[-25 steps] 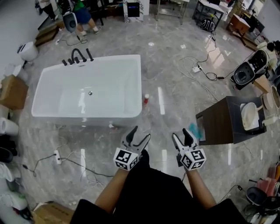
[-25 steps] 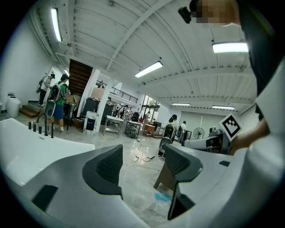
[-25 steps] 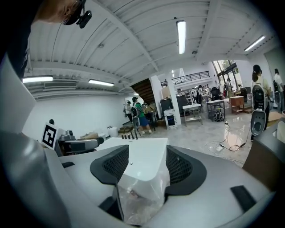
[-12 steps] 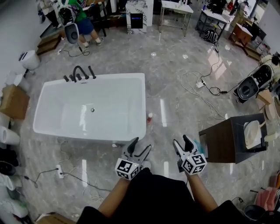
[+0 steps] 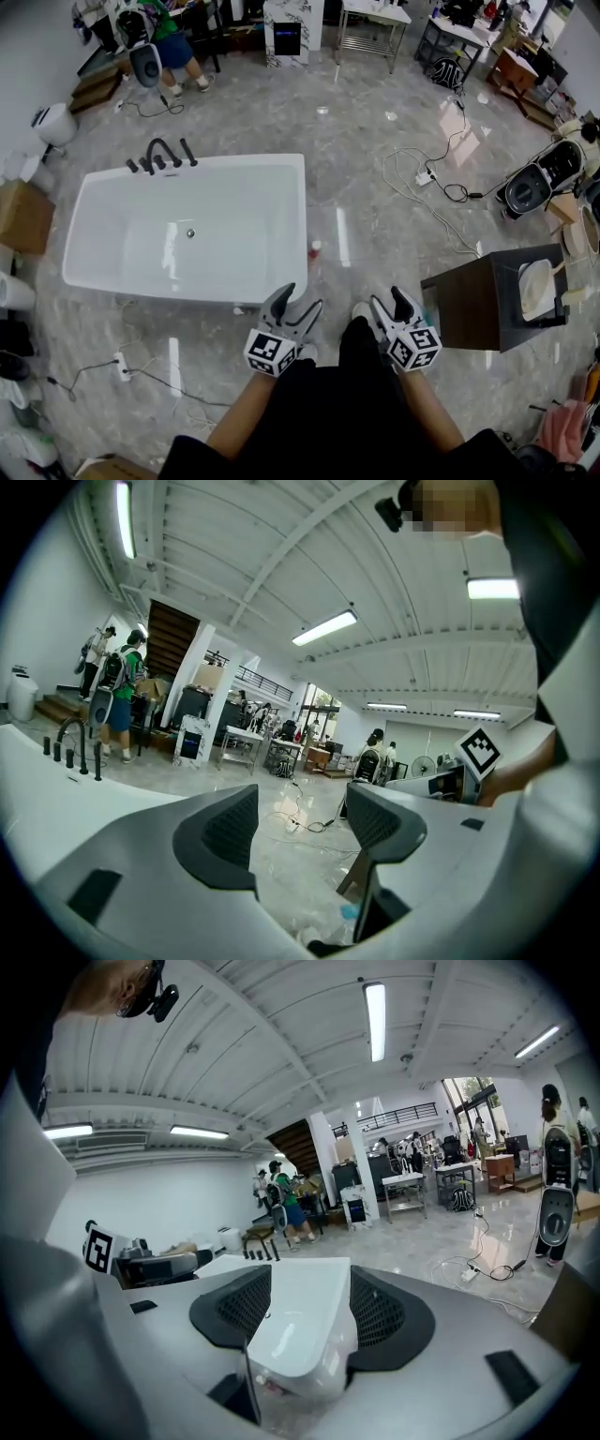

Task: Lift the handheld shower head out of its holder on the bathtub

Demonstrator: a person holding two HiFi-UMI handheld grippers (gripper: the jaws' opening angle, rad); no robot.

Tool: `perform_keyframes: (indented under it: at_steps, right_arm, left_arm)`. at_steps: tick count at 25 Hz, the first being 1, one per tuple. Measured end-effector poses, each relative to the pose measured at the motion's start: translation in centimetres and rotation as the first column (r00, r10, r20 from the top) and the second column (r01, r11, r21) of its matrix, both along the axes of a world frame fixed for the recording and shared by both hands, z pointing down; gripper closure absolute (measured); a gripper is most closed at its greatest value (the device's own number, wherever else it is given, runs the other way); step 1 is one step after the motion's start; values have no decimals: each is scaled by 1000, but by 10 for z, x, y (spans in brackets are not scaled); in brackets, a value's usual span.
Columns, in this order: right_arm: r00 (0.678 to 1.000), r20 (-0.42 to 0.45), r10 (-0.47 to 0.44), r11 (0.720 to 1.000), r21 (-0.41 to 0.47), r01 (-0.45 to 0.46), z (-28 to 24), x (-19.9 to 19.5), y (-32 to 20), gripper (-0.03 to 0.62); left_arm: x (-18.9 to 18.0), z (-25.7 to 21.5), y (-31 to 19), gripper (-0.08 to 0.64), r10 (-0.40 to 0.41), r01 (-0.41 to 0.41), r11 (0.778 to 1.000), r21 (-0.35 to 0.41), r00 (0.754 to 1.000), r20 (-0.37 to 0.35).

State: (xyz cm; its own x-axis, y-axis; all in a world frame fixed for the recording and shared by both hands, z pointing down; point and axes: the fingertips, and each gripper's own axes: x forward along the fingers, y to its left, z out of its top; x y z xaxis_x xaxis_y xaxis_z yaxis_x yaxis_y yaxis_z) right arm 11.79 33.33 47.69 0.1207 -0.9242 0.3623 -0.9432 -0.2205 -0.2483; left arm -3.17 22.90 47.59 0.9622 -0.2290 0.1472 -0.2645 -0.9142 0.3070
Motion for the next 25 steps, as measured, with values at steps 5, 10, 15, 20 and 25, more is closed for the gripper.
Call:
perform_keyframes:
  at_steps: [5, 10, 15, 20, 25]
  right_arm:
    - [998, -8, -70, 997, 13, 70, 1, 15, -47, 360]
    - [990, -17, -137, 988, 71, 138, -3, 59, -114, 360]
    - [973, -11, -232, 969, 82, 232, 4, 104, -186, 360]
    - [950, 7, -312, 947, 79, 311, 1, 148, -229, 360]
    - [928, 21, -372, 926, 74, 370, 5, 180, -270, 360]
  left_arm:
    - [9, 10, -27, 285, -55, 56, 998, -17, 998, 19]
    - [39, 14, -69, 285, -130, 130, 992, 5, 991, 21]
    - [83, 14, -127, 285, -174, 174, 984, 37, 985, 0]
    - [131, 15, -168, 286, -221, 218, 974, 58, 974, 55]
    - [152, 19, -201, 285, -306, 303, 952, 49, 949, 71]
